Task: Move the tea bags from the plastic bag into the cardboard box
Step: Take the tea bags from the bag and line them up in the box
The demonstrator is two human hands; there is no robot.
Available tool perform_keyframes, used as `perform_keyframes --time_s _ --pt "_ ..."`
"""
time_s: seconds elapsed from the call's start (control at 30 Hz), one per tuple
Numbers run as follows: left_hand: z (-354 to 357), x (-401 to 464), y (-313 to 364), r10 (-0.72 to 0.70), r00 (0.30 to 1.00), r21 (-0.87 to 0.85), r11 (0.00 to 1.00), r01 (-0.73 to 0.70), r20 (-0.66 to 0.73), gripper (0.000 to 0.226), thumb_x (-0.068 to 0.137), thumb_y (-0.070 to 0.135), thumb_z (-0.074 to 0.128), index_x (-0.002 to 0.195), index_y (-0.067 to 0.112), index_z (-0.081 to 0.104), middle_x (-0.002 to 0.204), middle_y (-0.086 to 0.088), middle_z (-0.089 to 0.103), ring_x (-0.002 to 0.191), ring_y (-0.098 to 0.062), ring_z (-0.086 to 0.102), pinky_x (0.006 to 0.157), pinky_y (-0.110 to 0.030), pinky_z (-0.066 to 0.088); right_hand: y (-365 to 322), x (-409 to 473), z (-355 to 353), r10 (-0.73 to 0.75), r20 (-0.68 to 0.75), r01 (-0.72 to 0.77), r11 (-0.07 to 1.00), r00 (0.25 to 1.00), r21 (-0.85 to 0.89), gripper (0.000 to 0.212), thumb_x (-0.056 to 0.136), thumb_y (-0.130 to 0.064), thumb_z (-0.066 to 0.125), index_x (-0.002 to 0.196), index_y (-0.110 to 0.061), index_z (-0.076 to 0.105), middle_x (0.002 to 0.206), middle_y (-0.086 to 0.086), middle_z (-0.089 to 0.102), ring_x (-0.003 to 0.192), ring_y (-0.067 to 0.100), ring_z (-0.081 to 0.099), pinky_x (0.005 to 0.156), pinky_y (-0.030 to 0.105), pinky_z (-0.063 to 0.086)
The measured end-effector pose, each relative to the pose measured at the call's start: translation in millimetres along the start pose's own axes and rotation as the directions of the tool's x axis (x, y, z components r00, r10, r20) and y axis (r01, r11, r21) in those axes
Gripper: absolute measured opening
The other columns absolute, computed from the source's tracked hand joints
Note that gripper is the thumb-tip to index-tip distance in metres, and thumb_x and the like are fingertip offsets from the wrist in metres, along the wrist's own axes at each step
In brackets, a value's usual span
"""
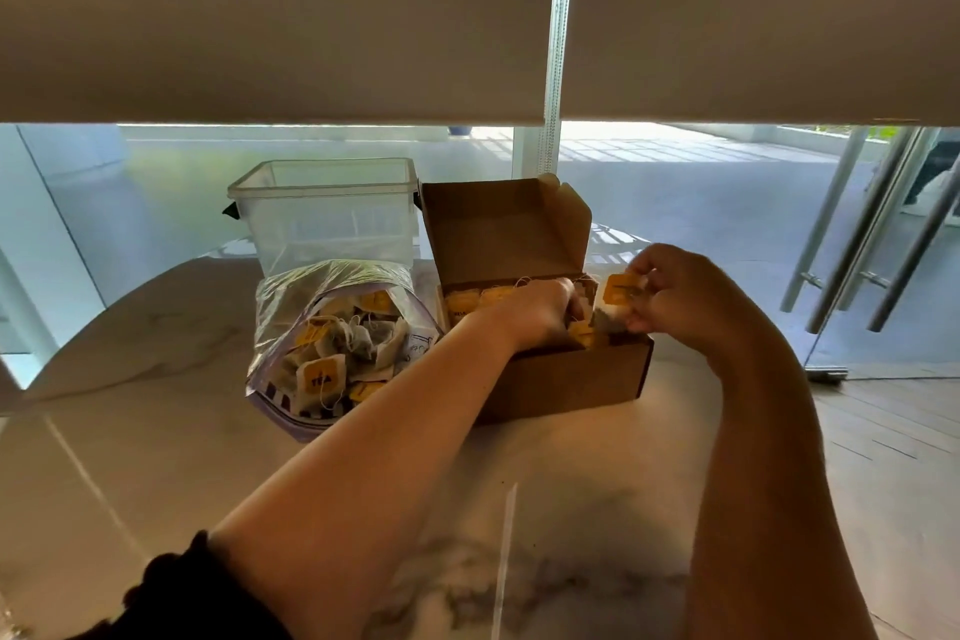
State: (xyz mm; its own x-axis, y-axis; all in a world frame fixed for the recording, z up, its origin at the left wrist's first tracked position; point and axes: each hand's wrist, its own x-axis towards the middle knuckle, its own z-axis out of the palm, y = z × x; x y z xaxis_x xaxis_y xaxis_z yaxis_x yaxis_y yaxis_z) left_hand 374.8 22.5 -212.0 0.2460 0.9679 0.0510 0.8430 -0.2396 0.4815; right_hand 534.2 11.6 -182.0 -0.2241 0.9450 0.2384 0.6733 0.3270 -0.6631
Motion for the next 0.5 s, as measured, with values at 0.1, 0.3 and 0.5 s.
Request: perform_keyframes --time_s 0.1,0.3,0.5 --pt "1 3 -4 -0.008 1.0 -0.023 1.0 0.008 0.012 0.033 0.088 0.024 0.063 0.117 0.01 0.056 0.109 -0.008 0.064 0.086 -0.014 0.057 0.065 -0.013 0.041 -3 2 3 -0.068 0.047 0.074 0.988 0.997 -0.135 0.025 0.085 0.003 0.059 0.1 -0.017 0.059 0.096 0.009 0.058 0.082 0.025 0.059 0.063 0.02 0.049" --pt "-1 1 -12 -0.005 1.0 -0.065 0.998 0.005 -0.004 0.013 0.089 0.02 0.06 0.093 0.009 0.064 0.083 -0.006 0.061 0.075 -0.015 0.055 0.064 -0.02 0.042 -4 8 11 -0.028 0.221 0.092 0.954 0.975 -0.284 0.013 0.086 -0.005 0.06 0.092 -0.014 0.066 0.098 0.012 0.061 0.086 0.02 0.052 0.075 0.025 0.041" --pt "-2 -1 -16 -0.01 1.0 -0.088 0.996 0.009 -0.014 0.012 0.09 0.016 0.058 0.099 0.011 0.064 0.092 -0.01 0.064 0.078 -0.016 0.058 0.071 -0.025 0.046 1 20 28 0.042 0.136 0.031 0.867 0.99 -0.497 0.025 0.09 -0.019 0.057 0.112 -0.016 0.068 0.131 0.01 0.039 0.128 0.031 0.026 0.104 0.035 0.03"
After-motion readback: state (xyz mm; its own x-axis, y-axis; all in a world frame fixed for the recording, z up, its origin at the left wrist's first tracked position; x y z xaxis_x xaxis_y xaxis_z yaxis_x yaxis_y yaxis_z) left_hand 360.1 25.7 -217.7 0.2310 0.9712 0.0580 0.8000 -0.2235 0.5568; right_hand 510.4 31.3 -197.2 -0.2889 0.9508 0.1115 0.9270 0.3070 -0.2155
